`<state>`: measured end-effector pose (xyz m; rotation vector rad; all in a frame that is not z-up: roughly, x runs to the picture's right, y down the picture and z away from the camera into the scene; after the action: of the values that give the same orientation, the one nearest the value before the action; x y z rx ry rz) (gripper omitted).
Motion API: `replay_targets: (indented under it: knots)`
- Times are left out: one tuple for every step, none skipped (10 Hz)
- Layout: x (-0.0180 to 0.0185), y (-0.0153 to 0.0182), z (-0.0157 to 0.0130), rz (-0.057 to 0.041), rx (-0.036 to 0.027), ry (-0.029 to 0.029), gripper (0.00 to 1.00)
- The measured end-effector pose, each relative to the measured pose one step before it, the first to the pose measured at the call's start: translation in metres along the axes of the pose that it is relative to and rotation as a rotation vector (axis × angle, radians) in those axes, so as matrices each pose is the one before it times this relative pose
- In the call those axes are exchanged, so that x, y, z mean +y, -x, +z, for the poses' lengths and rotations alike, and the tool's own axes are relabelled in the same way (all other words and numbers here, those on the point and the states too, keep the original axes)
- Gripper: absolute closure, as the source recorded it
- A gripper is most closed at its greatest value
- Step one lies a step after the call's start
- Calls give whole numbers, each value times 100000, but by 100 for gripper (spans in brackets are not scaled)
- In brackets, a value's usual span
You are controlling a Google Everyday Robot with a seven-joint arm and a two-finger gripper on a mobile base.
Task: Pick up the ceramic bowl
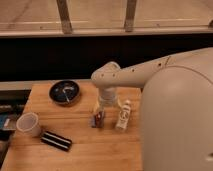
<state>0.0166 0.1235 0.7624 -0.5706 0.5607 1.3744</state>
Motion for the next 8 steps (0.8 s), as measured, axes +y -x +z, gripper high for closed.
replay_targets:
  knots:
    - [-15, -7, 7, 21, 26, -8, 20]
    - [-8, -3, -1, 15, 5, -1, 20]
    - [2, 0, -4, 10, -2, 11, 20]
    - [-7, -6, 7, 8, 20, -11, 20]
    - [-2, 0, 2, 3, 5, -1, 20]
    - [0, 0, -1, 0, -1, 2, 20]
    - [-2, -1, 0, 2, 1, -2, 20]
    - [3, 1, 0, -8, -2, -2, 20]
